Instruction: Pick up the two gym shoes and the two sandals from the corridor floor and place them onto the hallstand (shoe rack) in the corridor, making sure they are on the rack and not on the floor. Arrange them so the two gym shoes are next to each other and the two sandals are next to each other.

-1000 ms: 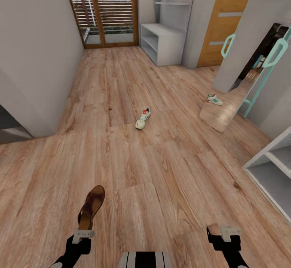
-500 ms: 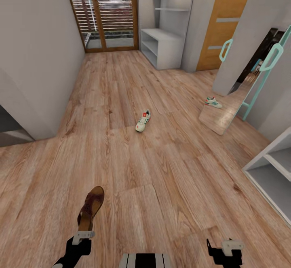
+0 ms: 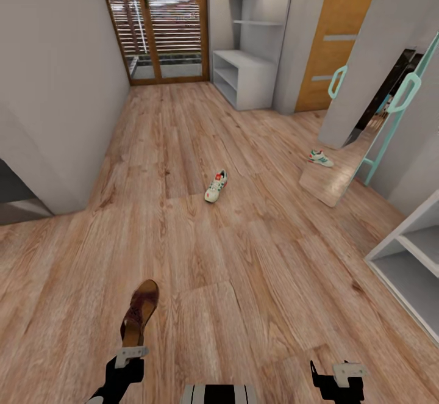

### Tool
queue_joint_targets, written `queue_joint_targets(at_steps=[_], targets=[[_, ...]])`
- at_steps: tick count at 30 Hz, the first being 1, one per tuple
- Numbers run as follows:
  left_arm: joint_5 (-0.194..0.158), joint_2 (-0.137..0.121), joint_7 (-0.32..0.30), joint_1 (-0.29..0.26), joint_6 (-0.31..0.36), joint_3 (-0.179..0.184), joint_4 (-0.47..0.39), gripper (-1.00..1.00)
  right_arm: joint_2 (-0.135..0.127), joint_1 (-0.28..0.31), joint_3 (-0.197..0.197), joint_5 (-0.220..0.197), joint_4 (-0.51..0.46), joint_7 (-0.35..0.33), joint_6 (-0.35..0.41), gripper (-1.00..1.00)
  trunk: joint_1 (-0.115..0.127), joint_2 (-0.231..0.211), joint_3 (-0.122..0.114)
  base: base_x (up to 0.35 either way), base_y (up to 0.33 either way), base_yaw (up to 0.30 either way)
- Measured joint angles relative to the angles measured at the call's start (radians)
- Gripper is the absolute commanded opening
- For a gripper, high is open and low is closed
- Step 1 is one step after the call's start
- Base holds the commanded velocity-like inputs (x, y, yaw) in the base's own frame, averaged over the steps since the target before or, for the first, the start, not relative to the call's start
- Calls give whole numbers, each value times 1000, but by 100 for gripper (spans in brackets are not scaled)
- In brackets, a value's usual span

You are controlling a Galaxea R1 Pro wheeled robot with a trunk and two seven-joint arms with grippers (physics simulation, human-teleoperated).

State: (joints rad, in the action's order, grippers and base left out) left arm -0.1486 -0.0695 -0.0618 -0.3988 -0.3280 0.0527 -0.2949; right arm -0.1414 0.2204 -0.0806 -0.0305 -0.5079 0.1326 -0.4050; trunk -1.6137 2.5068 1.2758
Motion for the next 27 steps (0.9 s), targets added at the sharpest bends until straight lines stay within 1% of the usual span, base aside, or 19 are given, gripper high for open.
queue_joint_targets(at_steps=[5, 27], targets=[[-1, 0, 26, 0, -2, 2, 2, -100, 0, 0, 0, 0, 1, 0, 1, 100, 0, 0, -8, -4, 0, 0], [-2, 0, 28, 0, -2, 3, 7, -100, 2, 0, -1, 0, 2, 0, 1, 100, 0, 0, -41, 0, 0, 0]])
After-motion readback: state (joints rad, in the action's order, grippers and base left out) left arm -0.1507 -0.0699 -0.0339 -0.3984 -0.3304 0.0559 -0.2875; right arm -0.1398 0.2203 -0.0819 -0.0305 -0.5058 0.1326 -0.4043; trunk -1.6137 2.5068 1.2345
